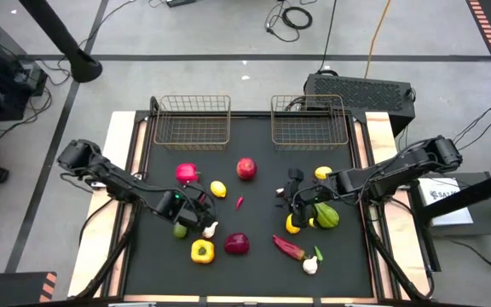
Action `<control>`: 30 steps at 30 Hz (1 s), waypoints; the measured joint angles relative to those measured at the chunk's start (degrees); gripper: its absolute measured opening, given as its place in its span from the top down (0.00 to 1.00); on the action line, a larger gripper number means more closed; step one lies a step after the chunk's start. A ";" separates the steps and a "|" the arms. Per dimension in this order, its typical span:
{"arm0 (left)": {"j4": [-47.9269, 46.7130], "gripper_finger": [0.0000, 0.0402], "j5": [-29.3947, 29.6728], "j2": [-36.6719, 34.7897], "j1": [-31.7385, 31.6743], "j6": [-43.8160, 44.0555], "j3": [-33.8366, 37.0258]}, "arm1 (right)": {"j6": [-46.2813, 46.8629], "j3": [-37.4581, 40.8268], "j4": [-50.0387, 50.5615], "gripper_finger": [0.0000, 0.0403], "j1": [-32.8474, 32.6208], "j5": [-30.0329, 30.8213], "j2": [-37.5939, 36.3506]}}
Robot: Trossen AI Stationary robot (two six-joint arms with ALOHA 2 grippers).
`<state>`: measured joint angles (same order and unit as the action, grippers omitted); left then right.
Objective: Sort produce into baskets
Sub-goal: Put the red chili pepper into the left wire basket
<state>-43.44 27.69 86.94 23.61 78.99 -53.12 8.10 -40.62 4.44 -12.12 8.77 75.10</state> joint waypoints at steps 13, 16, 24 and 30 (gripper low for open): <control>-1.30 0.43 -0.18 6.61 -0.53 3.25 -0.02 | 1.56 0.00 -0.21 0.67 0.00 0.20 0.65; -2.19 0.43 -0.20 8.45 -1.17 3.14 -0.01 | 1.70 0.00 -0.73 0.67 0.00 0.20 0.65; -3.92 0.43 -0.24 10.40 -2.79 2.11 0.00 | 1.73 0.02 -3.63 0.67 0.00 0.13 0.65; -4.07 0.43 -0.91 10.44 -3.45 1.13 0.04 | 1.73 0.02 -3.45 0.67 0.00 0.10 0.65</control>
<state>-47.51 26.78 97.38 20.16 80.12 -53.08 9.82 -40.60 0.99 -12.12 8.87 75.75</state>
